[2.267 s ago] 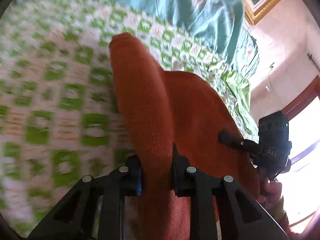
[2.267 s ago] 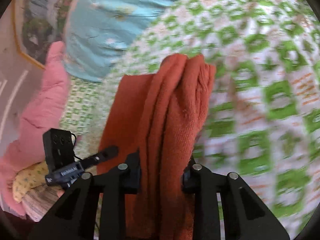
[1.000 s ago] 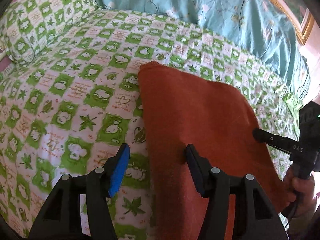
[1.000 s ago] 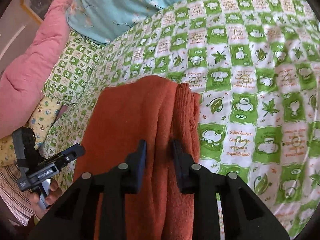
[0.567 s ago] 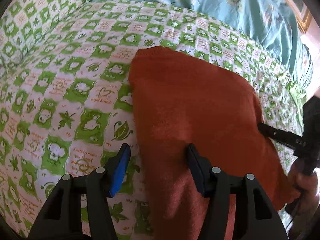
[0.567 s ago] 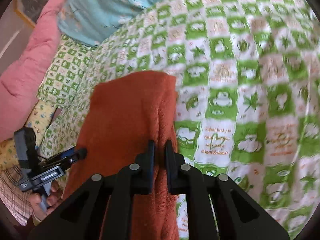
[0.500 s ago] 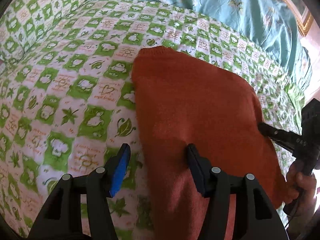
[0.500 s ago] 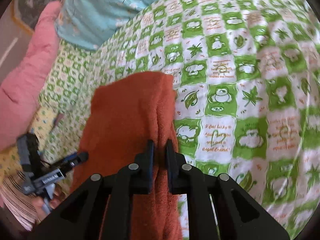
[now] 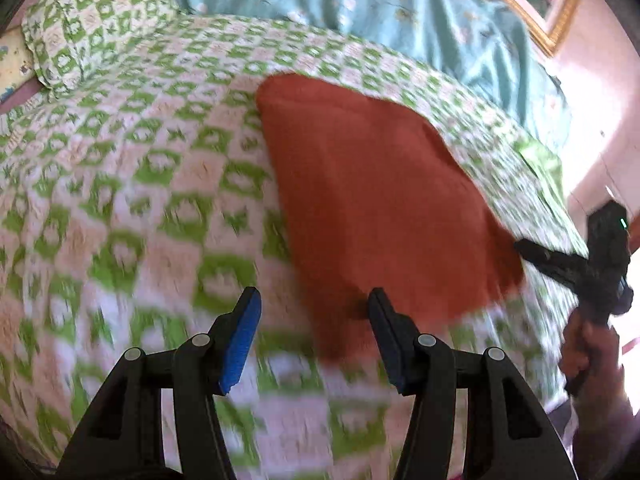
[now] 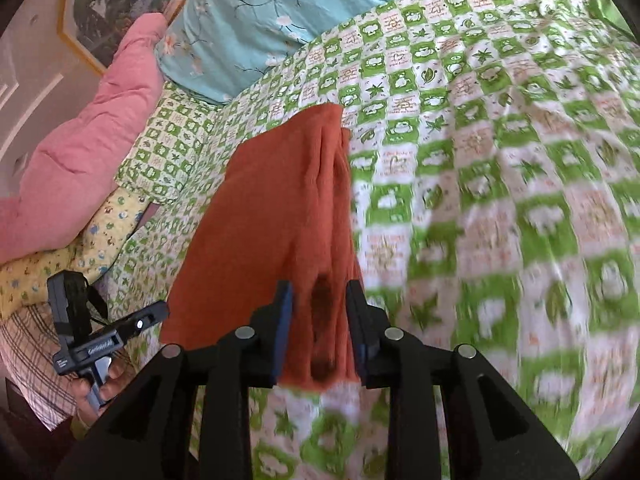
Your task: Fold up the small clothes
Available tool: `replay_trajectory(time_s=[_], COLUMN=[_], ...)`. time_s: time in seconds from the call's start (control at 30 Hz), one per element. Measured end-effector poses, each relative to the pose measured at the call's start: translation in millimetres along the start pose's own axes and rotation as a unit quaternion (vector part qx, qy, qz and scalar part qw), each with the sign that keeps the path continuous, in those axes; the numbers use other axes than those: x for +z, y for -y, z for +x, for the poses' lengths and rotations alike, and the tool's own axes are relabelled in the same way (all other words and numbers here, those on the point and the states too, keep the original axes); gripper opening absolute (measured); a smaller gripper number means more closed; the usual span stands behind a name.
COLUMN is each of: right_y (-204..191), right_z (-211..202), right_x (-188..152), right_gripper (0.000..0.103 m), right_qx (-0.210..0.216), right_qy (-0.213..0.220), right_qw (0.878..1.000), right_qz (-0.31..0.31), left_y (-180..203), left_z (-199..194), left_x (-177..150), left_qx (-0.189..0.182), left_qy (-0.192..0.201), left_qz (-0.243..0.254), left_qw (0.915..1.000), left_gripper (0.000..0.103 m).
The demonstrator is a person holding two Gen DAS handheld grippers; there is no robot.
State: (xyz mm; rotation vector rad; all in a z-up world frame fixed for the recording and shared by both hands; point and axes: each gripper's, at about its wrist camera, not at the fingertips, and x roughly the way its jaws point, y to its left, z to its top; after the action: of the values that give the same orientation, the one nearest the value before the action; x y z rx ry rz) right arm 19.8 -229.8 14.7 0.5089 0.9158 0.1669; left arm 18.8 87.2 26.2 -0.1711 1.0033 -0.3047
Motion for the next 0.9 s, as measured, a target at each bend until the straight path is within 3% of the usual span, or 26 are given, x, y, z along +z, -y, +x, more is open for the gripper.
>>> replay_trajectory(time_s=[0.1, 0.37, 0.47, 0.5, 0.53, 0.7, 0.9], right_y=[-1, -9, -11, -12, -13, -23, -8], right_z=[-5, 2, 9, 11, 13, -15, 20], right_x=[-11, -18, -22, -23, -23, -10, -24], right_gripper=[0.029, 0.029, 0.026, 0.006, 0.005, 0.004, 0.004], right_qx=[0.014, 0.012, 0.016, 0.016, 0.012, 0.0, -0.078], right_qy=[0.001, 0.009, -0.002, -0.009, -0.017, 0.014, -0.052], right_qw=[1.0, 1.0, 1.0, 1.0, 1.0, 0.999, 0.993], right_qz=[0.01, -0.01, -0.009, -0.009, -0.011, -0.034, -0.07], left_y=[9, 19, 14, 12, 12, 28, 28], left_z=[-2, 14, 18, 18, 17, 9, 19], left_x=[-22, -31, -28, -27, -25, -28, -37], left_qx=[0.0, 0.078, 0.082, 0.073, 0.062, 0.108, 0.118], left_qy=[-0.006, 0.012, 0.01, 0.012, 0.012, 0.025, 0.002], left_qz=[0.022, 0.047, 0.033, 0.025, 0.017, 0.021, 0.026], left_qw=[0.9997, 0.9958, 0.996, 0.997, 0.9979, 0.9936, 0.9927], left_gripper=[0.057, 0.055, 0.038, 0.02, 0.007, 0.003, 0.003])
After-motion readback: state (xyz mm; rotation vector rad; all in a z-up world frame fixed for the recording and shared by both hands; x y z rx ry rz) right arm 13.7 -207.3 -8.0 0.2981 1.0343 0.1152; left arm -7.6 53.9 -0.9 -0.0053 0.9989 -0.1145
